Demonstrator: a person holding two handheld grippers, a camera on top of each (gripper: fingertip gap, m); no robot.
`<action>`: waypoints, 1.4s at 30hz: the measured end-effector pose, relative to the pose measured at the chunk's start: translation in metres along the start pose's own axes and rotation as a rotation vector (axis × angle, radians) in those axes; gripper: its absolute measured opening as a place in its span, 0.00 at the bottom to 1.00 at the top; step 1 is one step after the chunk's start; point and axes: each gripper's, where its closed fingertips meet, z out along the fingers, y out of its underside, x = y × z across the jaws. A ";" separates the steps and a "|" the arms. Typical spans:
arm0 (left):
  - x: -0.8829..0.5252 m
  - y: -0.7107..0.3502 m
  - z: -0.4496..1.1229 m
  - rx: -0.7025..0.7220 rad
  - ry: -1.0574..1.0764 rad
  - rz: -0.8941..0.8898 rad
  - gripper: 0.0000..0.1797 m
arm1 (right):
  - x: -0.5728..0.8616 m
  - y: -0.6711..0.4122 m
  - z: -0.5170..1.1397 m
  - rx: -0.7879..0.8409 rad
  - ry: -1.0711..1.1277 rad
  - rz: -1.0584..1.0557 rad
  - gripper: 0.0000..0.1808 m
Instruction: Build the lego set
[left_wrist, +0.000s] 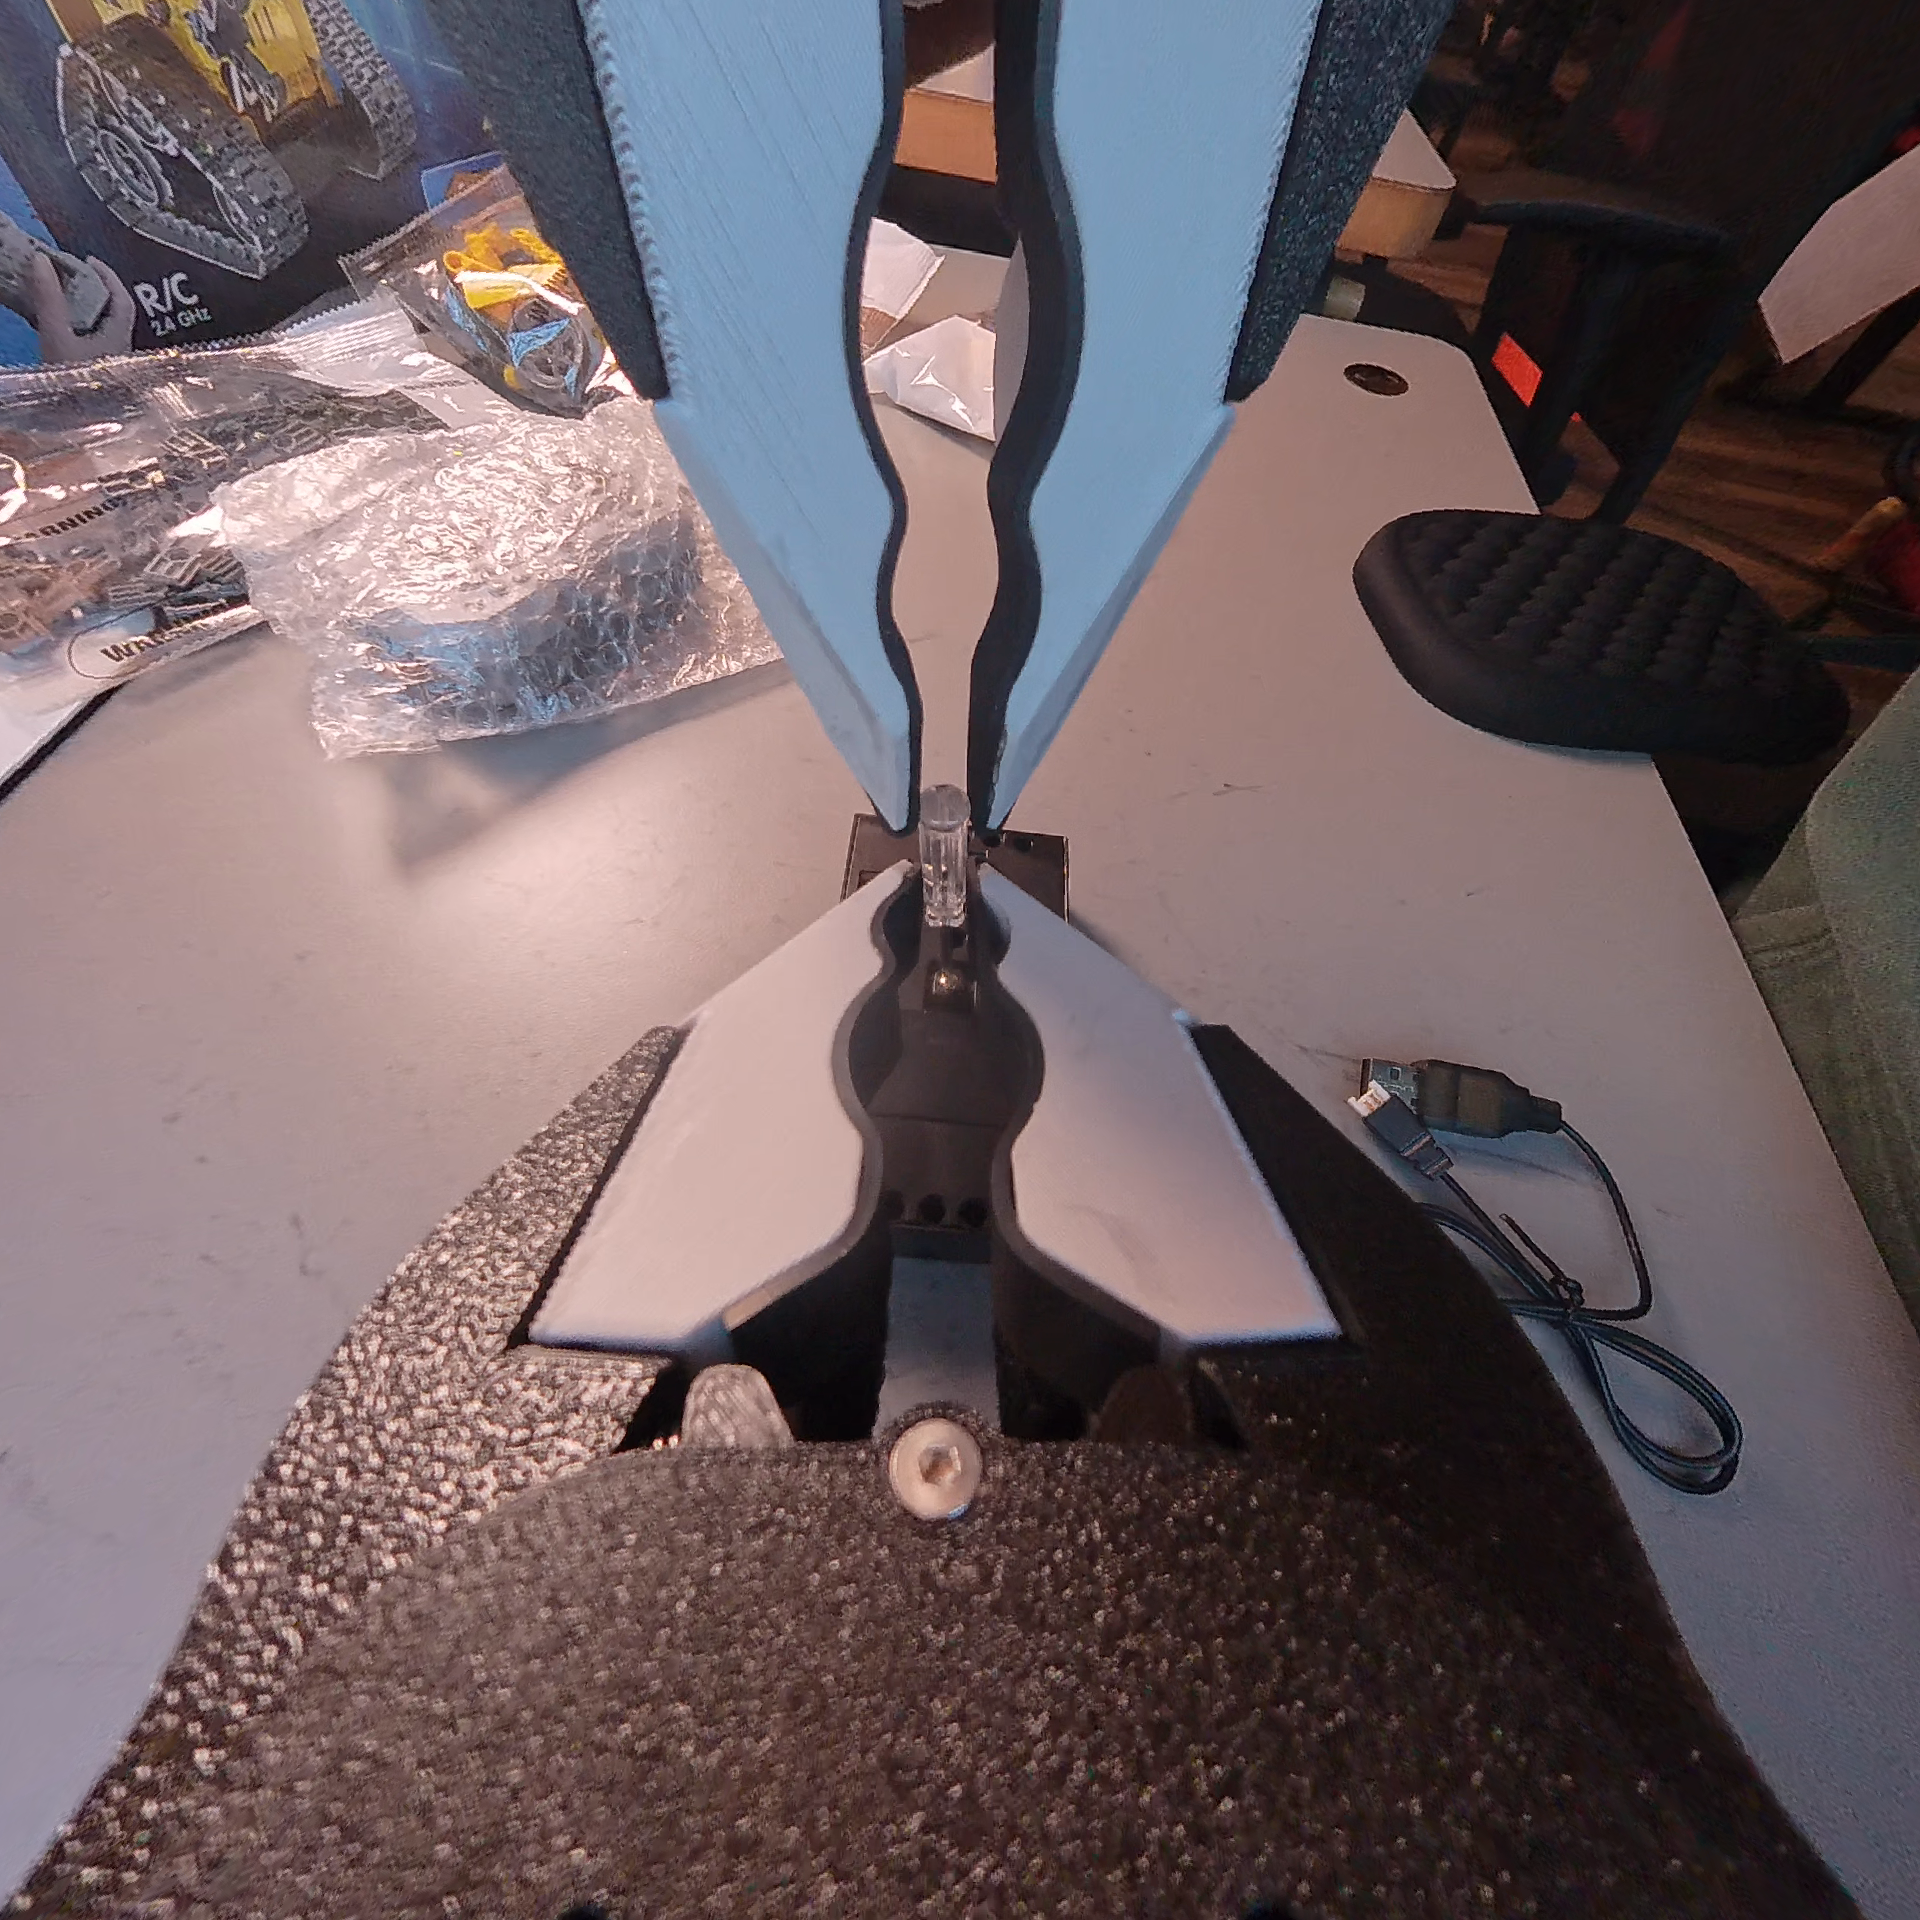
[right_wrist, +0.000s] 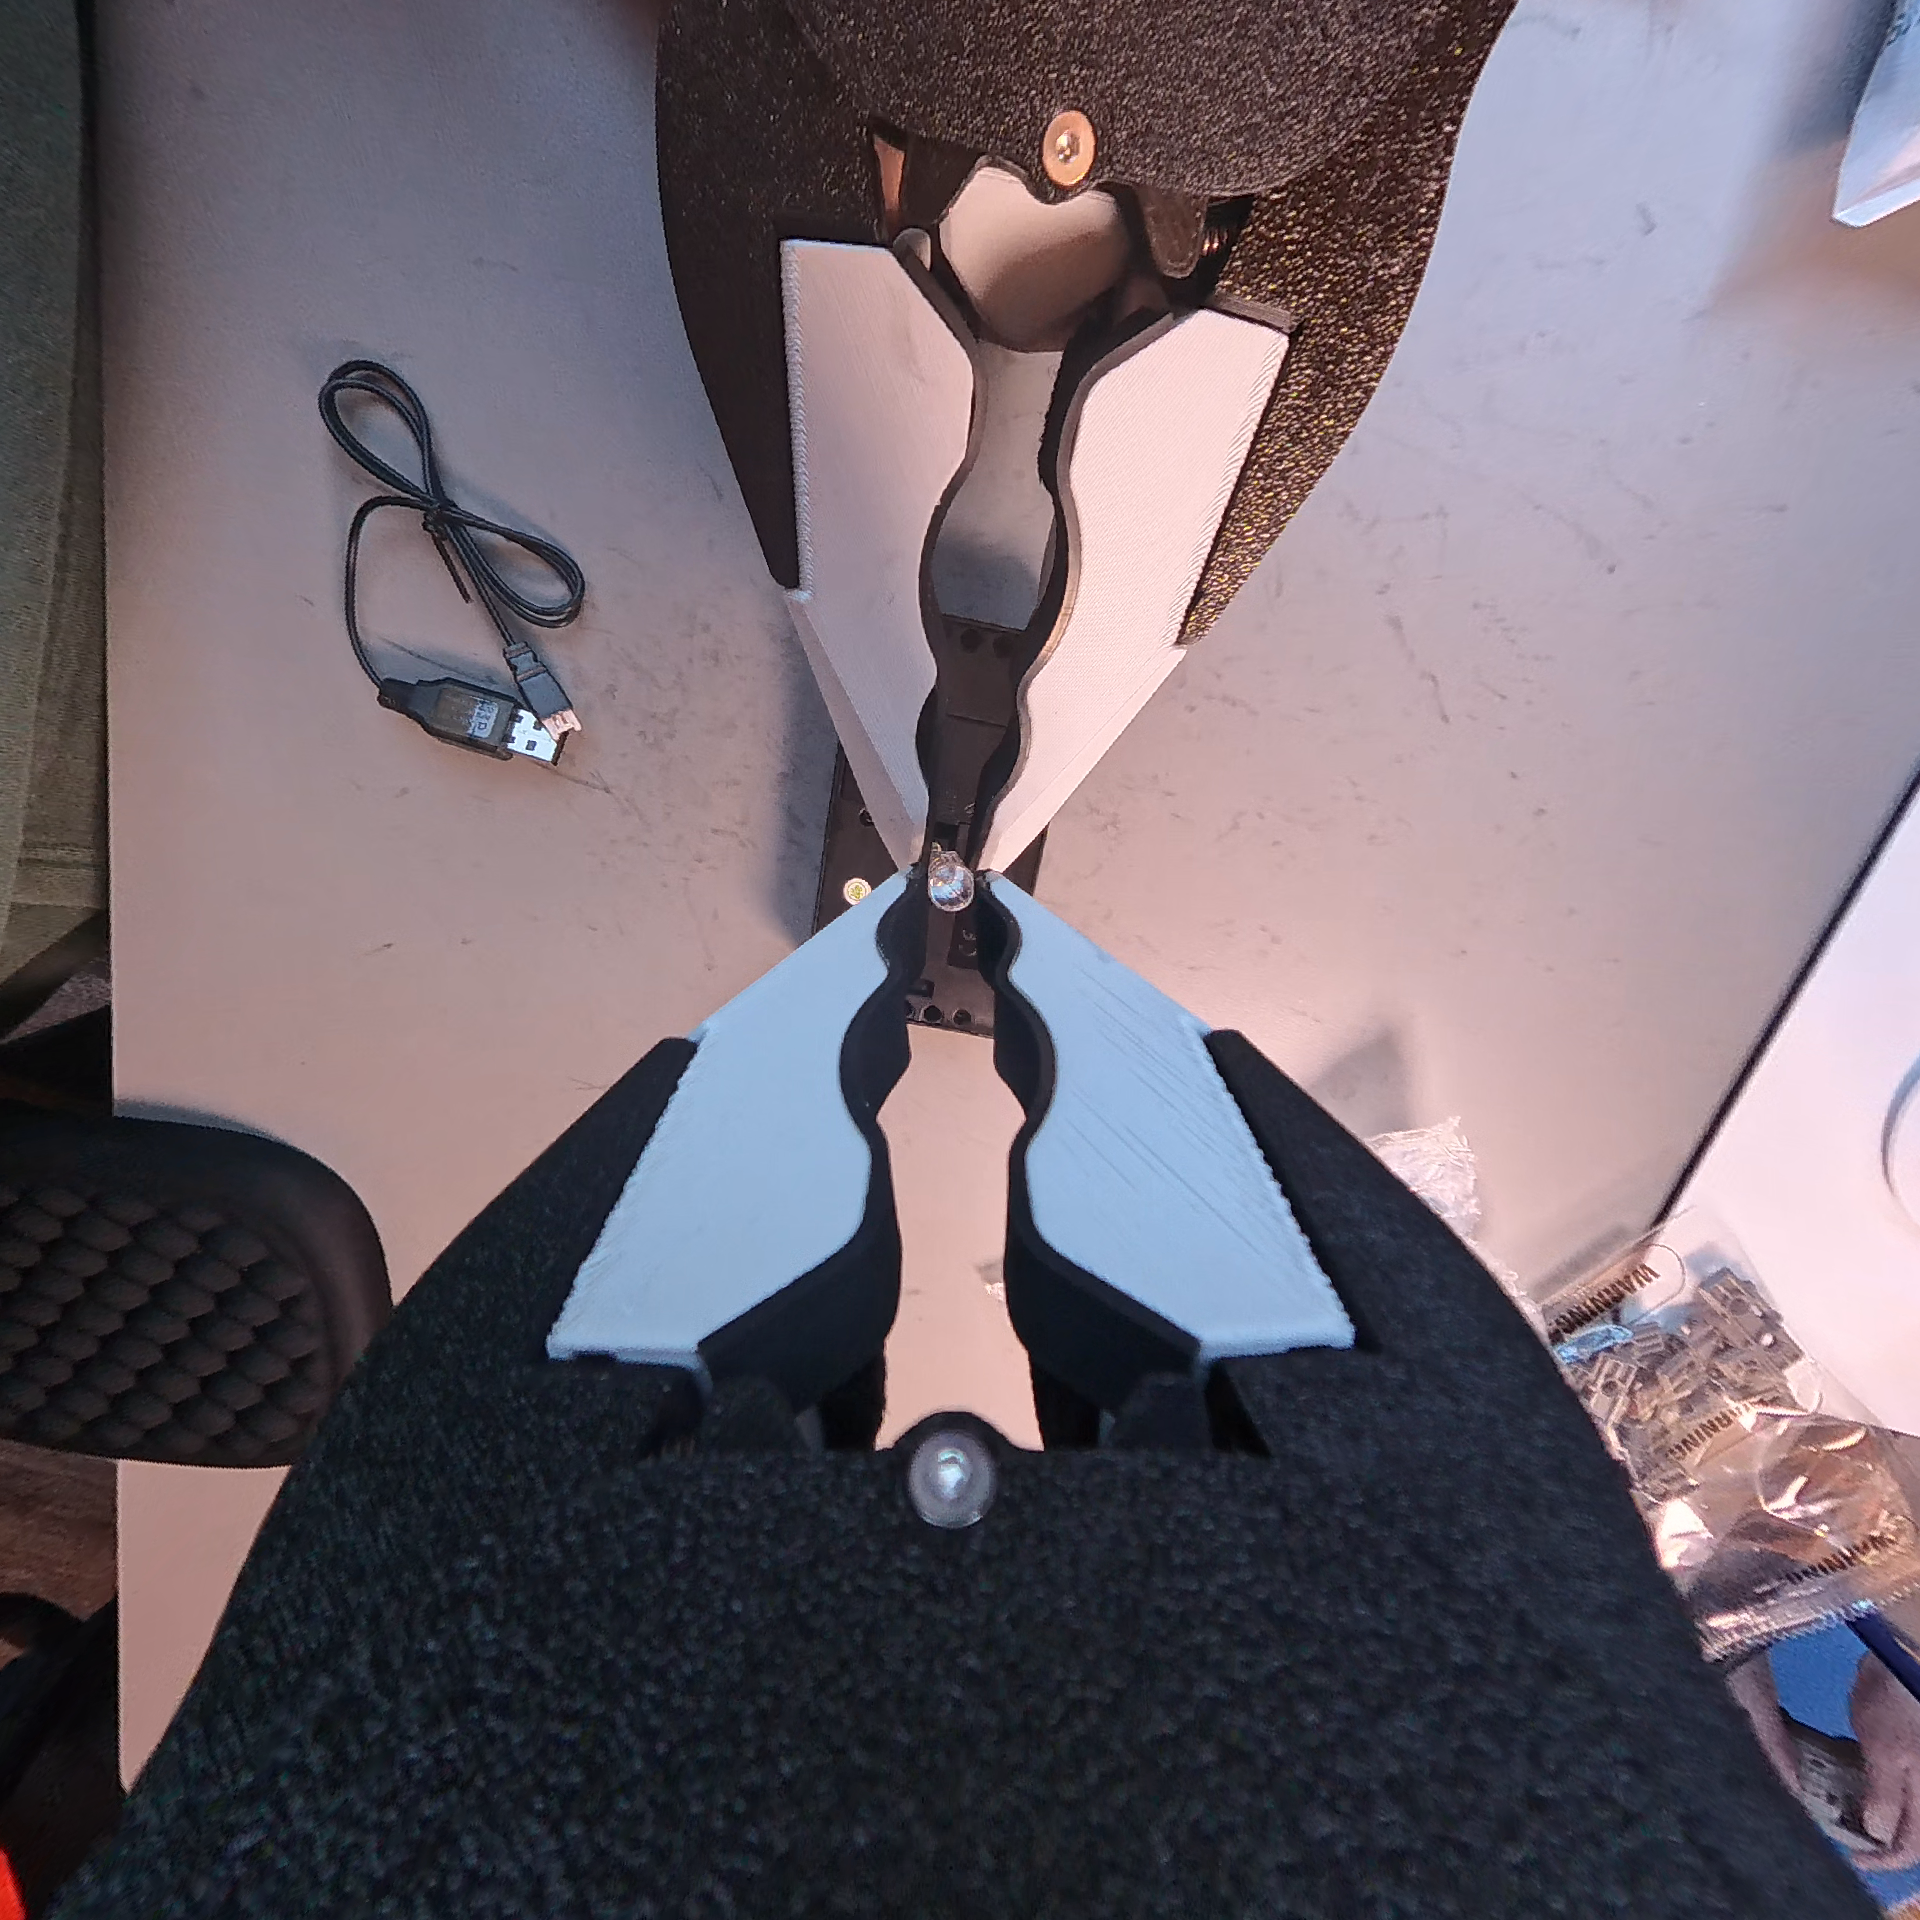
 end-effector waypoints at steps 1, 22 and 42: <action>0.000 0.000 0.000 0.000 0.000 0.000 0.04 | 0.000 0.000 0.000 0.002 -0.001 0.002 0.04; 0.005 -0.001 0.000 0.012 0.037 0.016 0.09 | -0.009 -0.001 0.002 -0.034 -0.002 -0.177 0.04; -0.002 -0.003 0.007 -0.012 -0.080 0.043 0.05 | 0.000 0.004 -0.002 -0.047 -0.038 0.386 0.05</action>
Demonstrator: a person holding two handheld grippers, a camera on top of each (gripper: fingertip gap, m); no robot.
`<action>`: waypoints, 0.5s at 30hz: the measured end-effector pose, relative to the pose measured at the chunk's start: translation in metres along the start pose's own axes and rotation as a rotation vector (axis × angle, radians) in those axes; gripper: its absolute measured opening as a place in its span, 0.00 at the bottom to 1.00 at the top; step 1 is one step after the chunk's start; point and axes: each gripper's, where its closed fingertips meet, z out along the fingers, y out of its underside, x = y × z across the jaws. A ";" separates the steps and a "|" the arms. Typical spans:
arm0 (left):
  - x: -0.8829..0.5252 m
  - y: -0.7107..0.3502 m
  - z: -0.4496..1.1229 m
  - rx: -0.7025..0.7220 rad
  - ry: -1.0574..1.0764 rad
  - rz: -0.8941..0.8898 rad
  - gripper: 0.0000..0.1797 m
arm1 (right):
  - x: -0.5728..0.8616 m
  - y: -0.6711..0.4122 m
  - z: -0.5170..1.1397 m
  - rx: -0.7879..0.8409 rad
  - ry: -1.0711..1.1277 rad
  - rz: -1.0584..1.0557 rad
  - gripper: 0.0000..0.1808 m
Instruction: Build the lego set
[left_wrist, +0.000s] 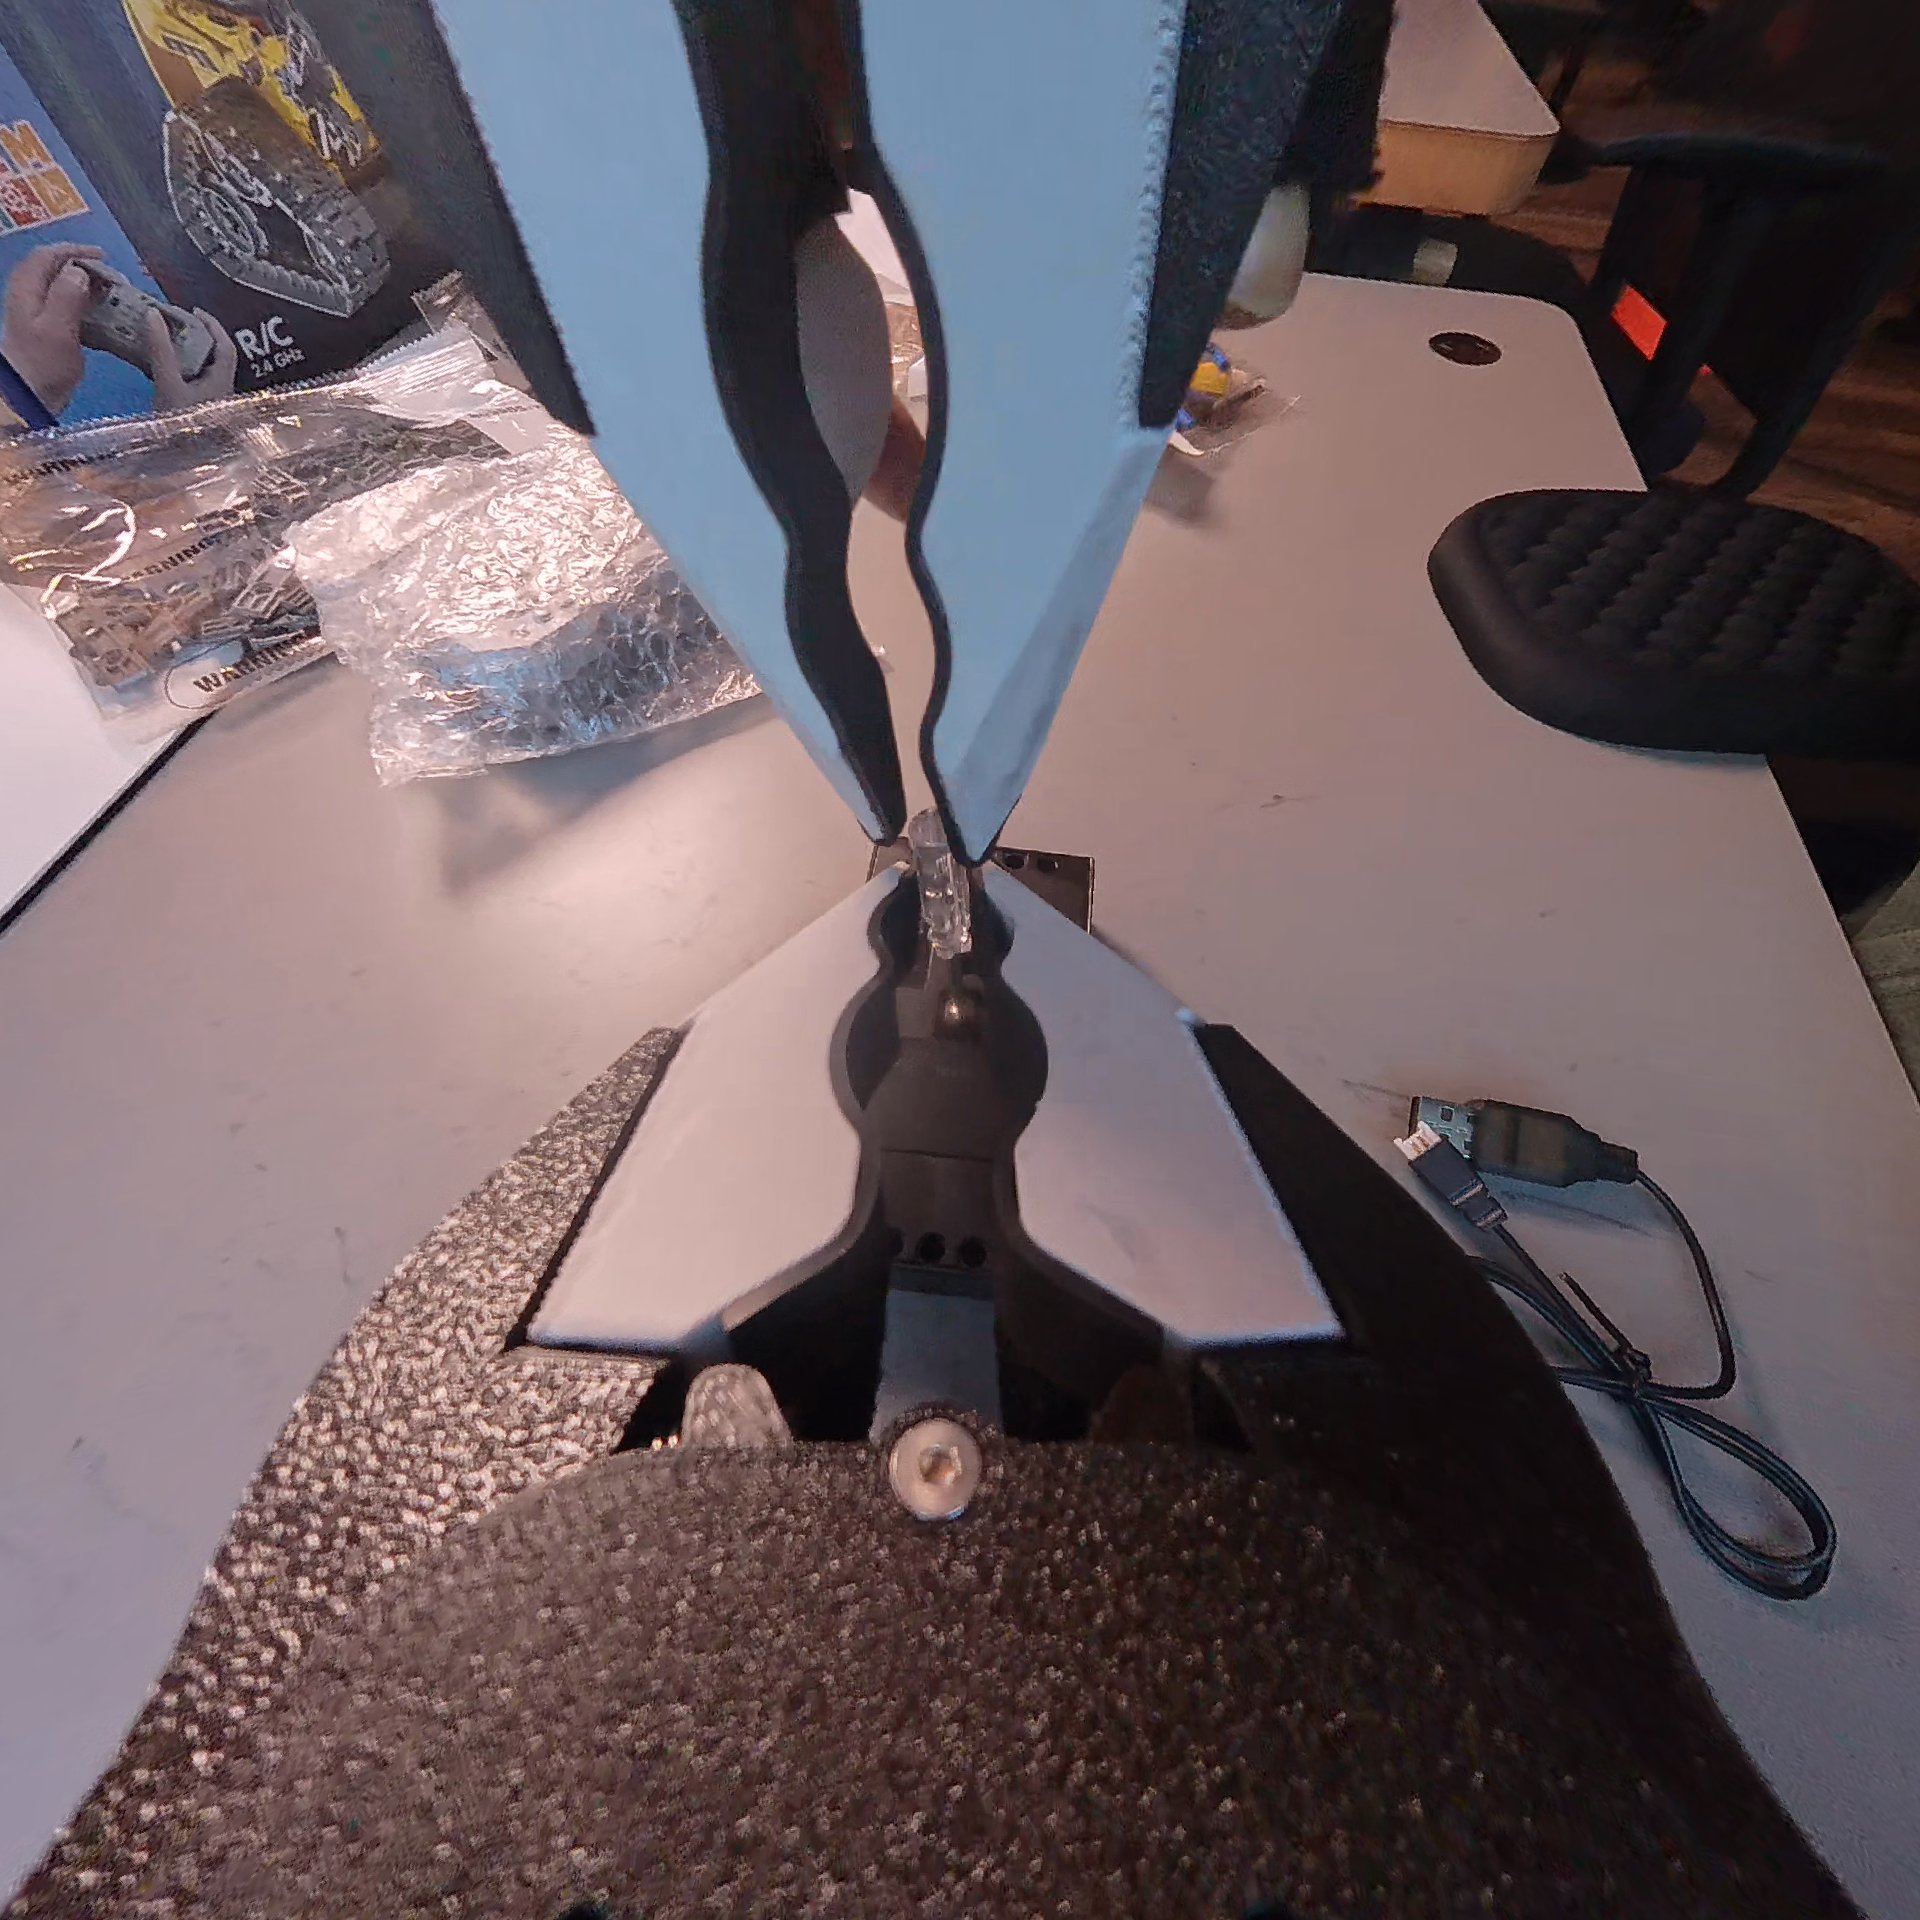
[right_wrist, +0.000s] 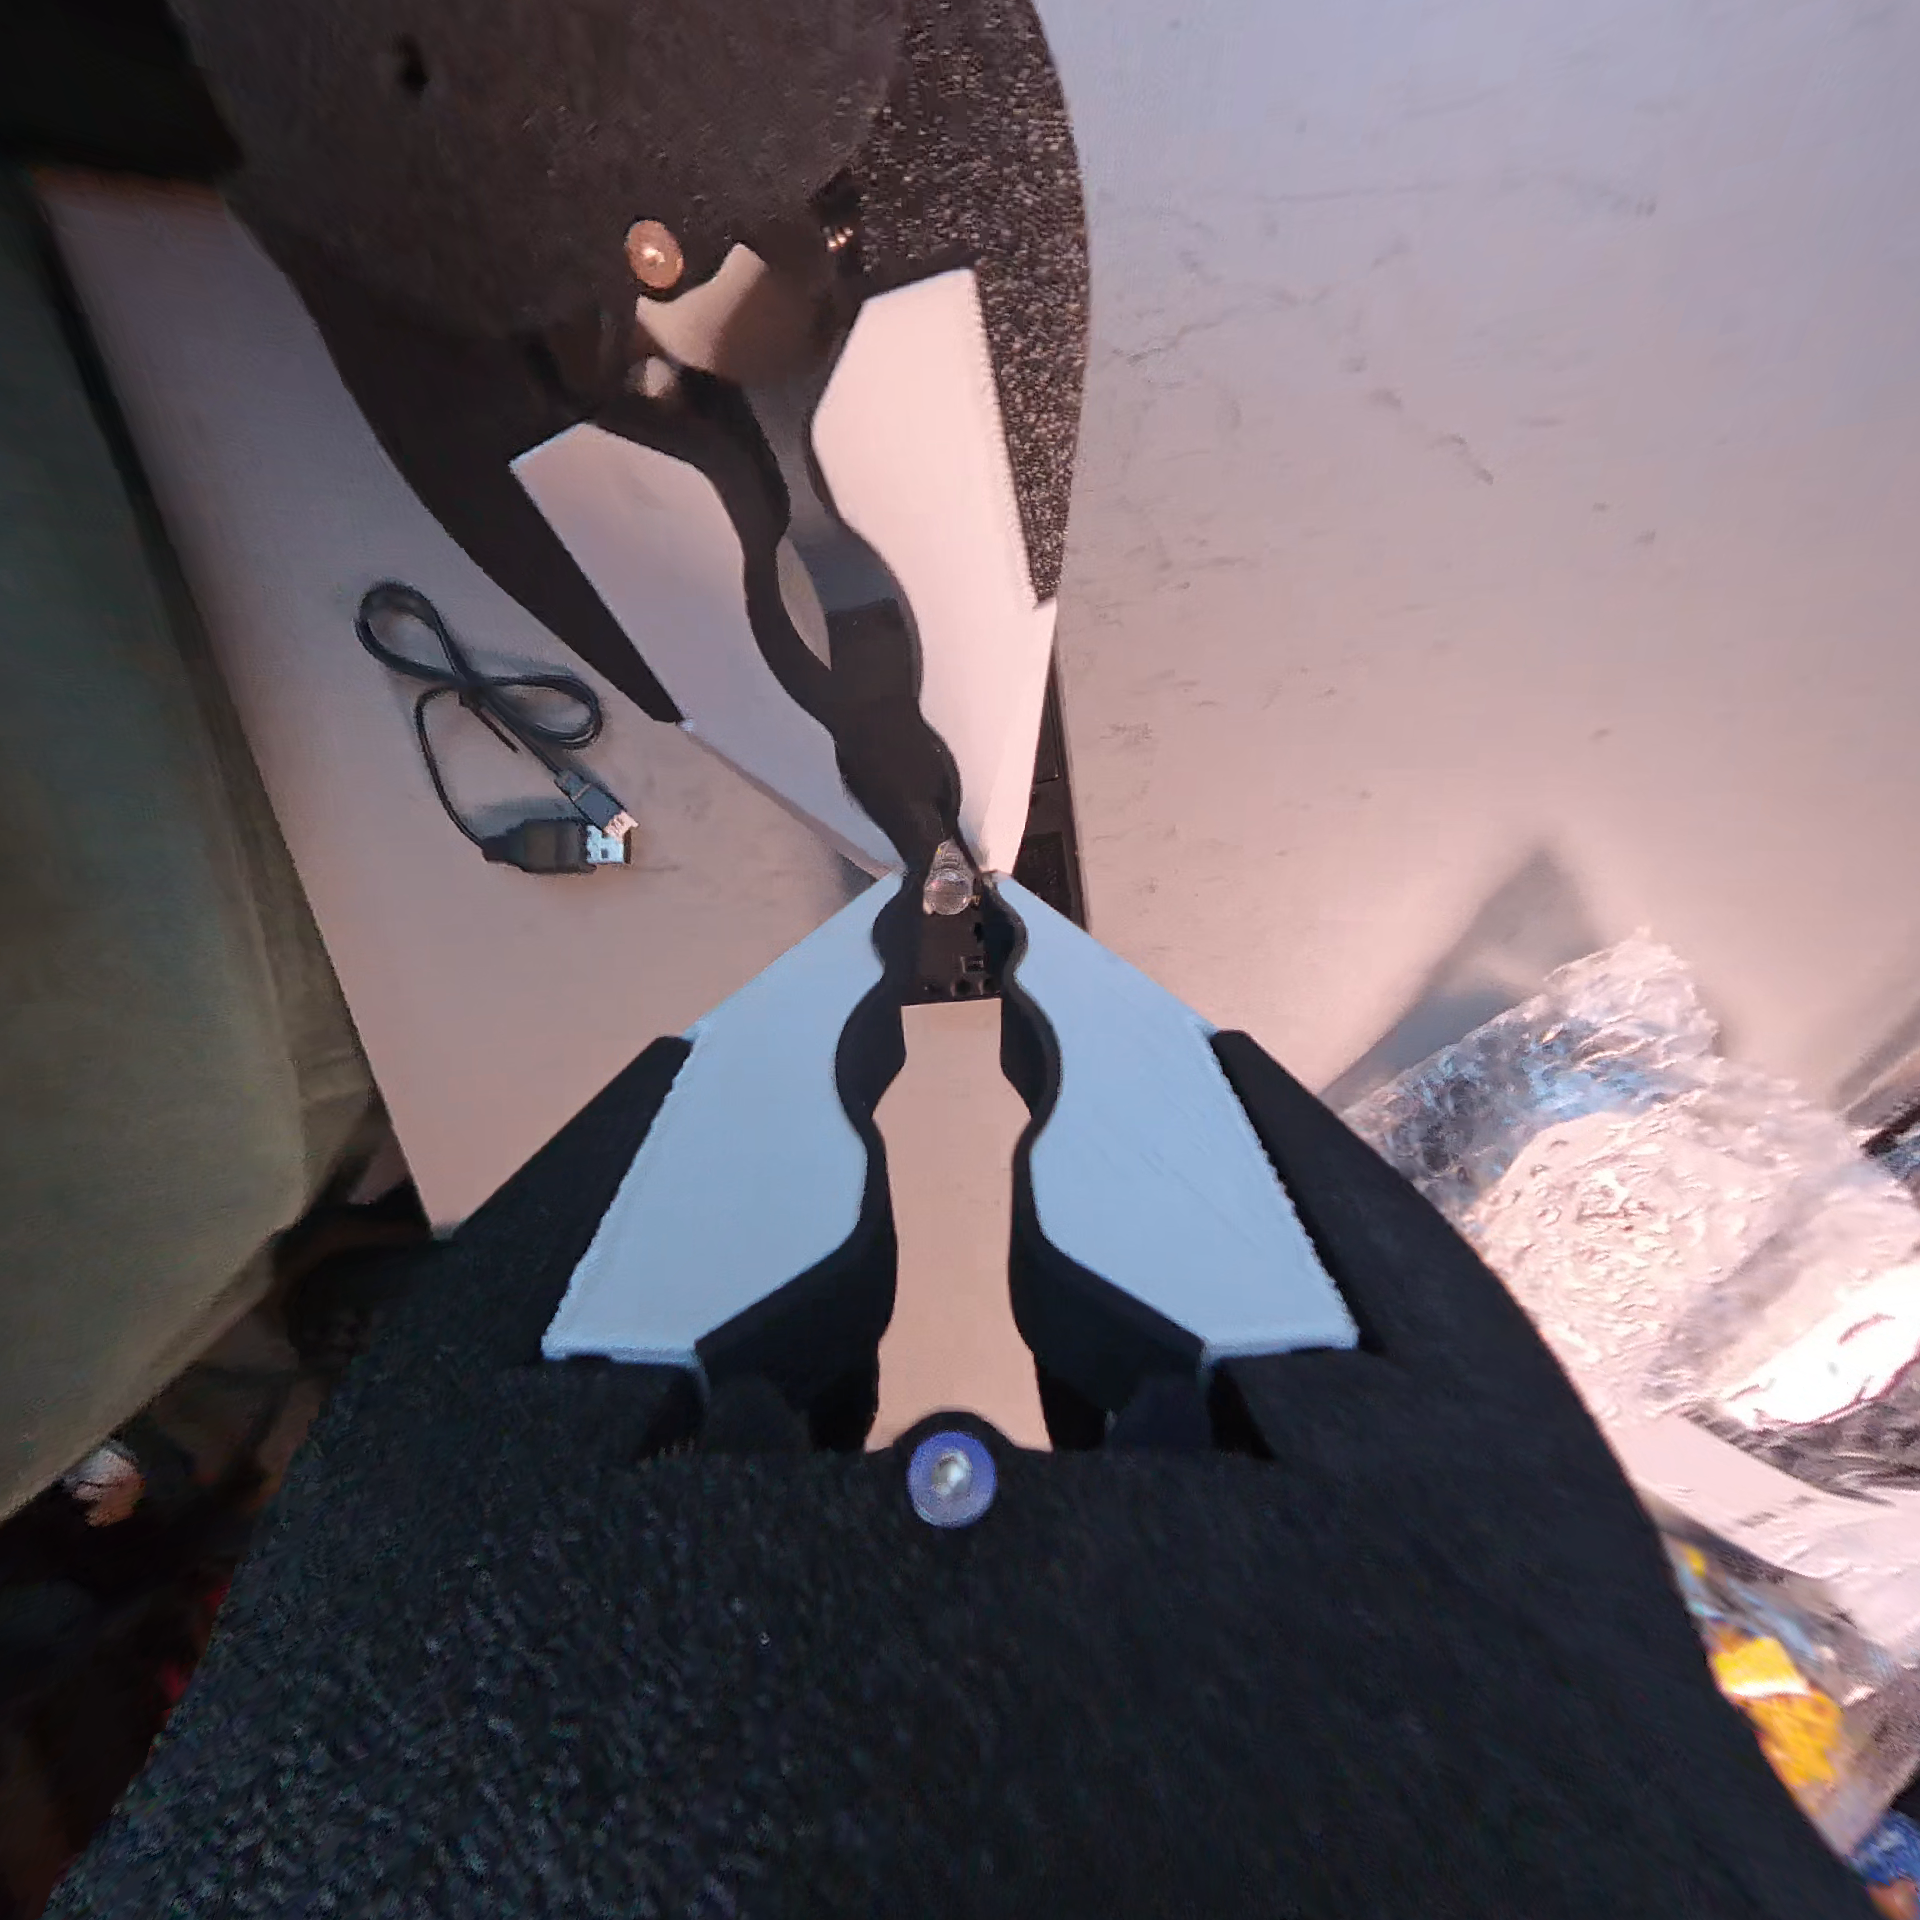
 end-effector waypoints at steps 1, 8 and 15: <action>-0.001 0.000 0.000 -0.001 -0.004 -0.004 0.05 | 0.000 0.000 0.000 -0.001 -0.005 0.024 0.05; 0.000 0.001 -0.002 0.001 0.006 -0.005 0.05 | 0.000 -0.001 0.003 -0.045 0.016 -0.080 0.04; 0.006 0.003 0.001 0.012 0.075 0.015 0.10 | -0.011 0.001 0.004 -0.140 0.070 -0.696 0.04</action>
